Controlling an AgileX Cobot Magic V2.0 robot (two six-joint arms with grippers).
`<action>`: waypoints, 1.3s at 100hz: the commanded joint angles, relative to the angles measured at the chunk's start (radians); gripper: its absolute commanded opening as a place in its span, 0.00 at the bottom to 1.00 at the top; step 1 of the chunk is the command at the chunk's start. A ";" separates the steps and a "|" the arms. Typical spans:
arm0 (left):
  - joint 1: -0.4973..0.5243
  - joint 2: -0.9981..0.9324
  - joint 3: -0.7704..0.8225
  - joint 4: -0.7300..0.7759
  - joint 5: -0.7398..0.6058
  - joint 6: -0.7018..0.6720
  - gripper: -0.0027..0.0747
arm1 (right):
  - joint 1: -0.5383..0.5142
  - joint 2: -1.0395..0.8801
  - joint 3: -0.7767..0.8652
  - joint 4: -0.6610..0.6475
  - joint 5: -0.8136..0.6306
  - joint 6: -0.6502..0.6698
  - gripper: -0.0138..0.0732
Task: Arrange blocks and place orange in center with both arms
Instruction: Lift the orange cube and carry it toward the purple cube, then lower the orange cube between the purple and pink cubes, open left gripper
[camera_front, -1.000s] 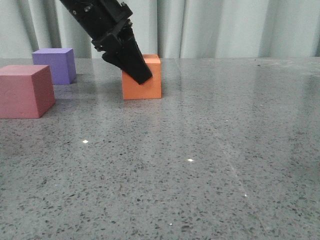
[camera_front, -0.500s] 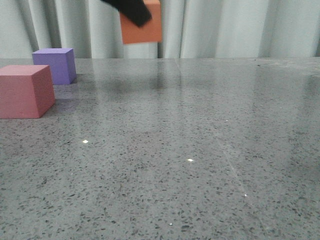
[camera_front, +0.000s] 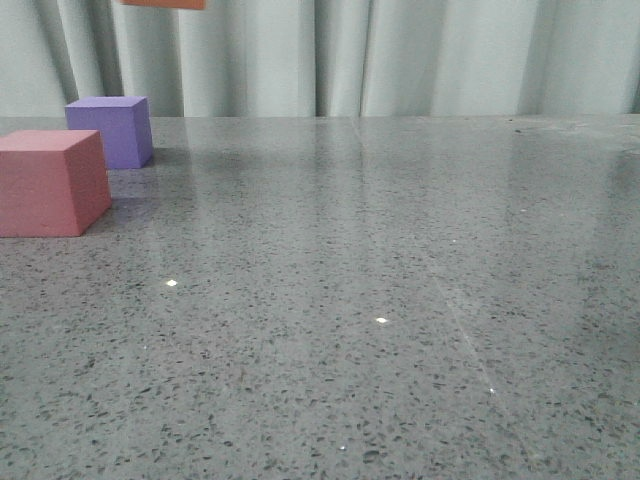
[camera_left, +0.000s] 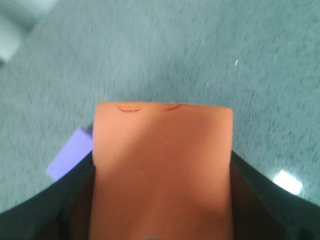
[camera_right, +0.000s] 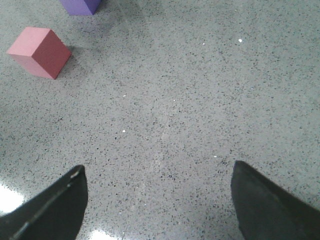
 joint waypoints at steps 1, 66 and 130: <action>0.008 -0.053 -0.028 0.050 0.031 -0.062 0.29 | -0.001 -0.006 -0.024 -0.020 -0.063 -0.011 0.84; 0.158 -0.049 0.068 0.103 -0.026 -0.738 0.29 | -0.001 -0.006 -0.024 -0.020 -0.063 -0.011 0.84; 0.126 -0.047 0.298 0.093 -0.247 -0.808 0.29 | -0.001 -0.006 -0.024 -0.020 -0.065 -0.011 0.84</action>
